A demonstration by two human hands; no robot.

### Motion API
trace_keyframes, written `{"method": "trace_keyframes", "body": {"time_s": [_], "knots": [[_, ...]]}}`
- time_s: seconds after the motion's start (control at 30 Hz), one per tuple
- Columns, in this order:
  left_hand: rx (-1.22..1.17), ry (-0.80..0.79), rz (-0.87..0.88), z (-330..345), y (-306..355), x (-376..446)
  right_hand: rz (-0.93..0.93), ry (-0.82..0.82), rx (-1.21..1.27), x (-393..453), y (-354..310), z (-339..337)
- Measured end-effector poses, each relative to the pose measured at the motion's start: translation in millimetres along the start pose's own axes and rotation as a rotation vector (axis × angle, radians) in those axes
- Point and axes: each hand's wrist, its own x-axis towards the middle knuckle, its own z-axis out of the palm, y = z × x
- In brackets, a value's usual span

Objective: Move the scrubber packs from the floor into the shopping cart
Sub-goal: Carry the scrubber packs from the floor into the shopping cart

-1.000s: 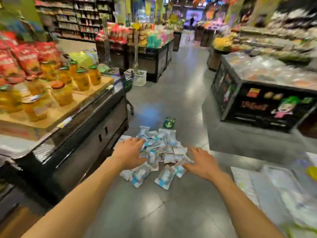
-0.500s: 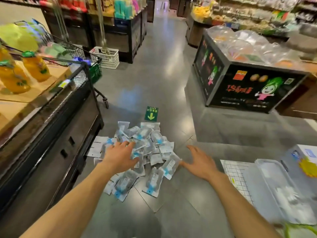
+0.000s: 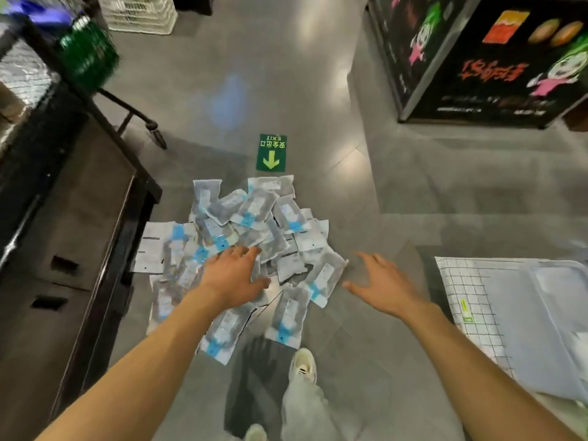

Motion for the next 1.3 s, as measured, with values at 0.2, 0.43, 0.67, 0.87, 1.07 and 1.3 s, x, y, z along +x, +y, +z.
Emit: {"method": "trace_keyframes", "body": {"time_s": [0.2,0.43,0.67,0.87,1.07,1.3], "knots": [[0.06,-0.058,0.063,119,-34,130,0.021,-0.098,0.026,147,20,132],[-0.074,-0.237,-0.102,340,-132,215,0.083,-0.283,0.111,270,32,367],[-0.246,-0.251,-0.331,490,-205,264,0.298,-0.205,0.312,343,65,507],[-0.393,-0.135,-0.521,555,-226,288,0.547,-0.044,0.658,382,93,559],[-0.484,-0.15,-0.665,568,-233,299,0.709,-0.021,1.05,416,125,626],[-0.718,-0.151,-0.598,546,-213,283,0.675,-0.099,1.237,384,50,560]]}}
